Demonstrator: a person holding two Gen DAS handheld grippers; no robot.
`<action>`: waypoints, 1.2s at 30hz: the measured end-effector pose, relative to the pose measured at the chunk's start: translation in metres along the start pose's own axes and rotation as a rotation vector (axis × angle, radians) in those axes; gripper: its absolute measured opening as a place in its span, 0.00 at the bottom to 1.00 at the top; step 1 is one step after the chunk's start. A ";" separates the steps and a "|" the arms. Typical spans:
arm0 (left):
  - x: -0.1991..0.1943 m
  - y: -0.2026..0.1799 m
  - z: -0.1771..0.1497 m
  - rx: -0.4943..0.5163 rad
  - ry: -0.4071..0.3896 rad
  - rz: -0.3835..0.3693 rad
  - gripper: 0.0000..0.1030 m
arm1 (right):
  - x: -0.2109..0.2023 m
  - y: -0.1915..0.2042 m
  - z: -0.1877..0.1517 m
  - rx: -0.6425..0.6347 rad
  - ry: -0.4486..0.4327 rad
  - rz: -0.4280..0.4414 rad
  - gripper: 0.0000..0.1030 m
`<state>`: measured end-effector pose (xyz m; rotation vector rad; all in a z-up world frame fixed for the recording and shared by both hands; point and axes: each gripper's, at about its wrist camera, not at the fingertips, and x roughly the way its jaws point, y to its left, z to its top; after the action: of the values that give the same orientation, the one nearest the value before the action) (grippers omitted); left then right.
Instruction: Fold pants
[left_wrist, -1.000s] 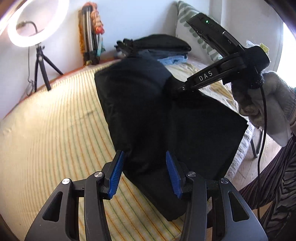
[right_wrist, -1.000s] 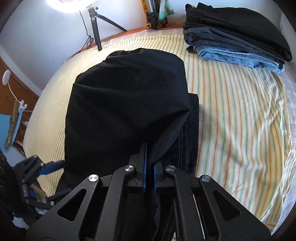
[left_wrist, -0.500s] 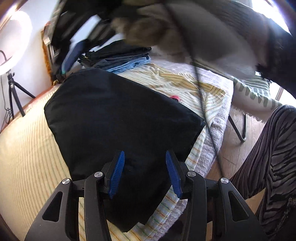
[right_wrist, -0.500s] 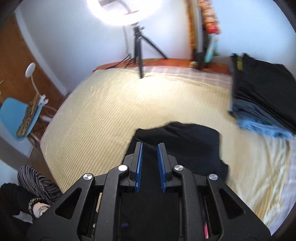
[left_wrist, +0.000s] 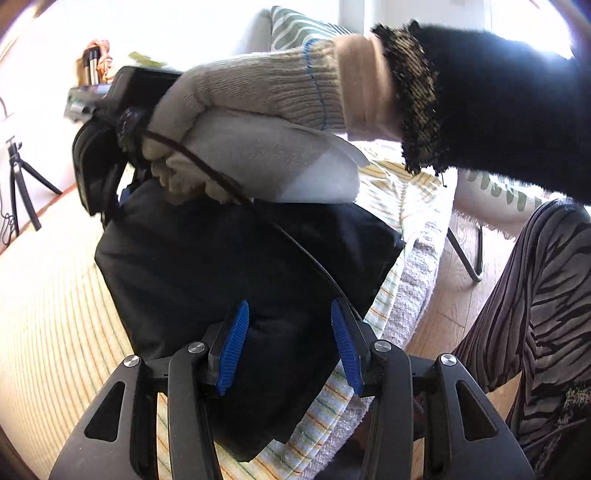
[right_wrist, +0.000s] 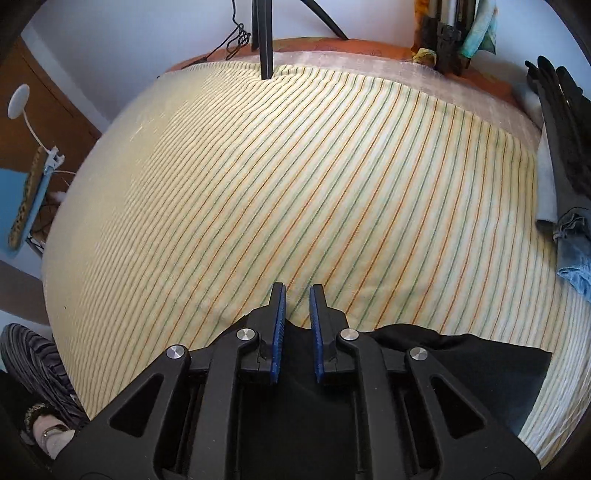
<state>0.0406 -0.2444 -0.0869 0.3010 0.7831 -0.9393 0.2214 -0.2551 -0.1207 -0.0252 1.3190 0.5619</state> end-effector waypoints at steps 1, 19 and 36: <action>-0.001 0.001 0.001 -0.005 0.001 -0.003 0.42 | -0.009 -0.004 -0.001 0.021 -0.034 0.006 0.11; -0.050 0.098 0.007 -0.432 -0.065 -0.032 0.55 | -0.139 -0.078 -0.148 0.368 -0.278 0.100 0.71; -0.001 0.150 -0.009 -0.785 0.050 -0.180 0.56 | -0.089 -0.099 -0.190 0.478 -0.148 0.328 0.73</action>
<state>0.1574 -0.1525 -0.1067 -0.4384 1.1726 -0.7241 0.0771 -0.4363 -0.1188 0.6241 1.2910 0.4991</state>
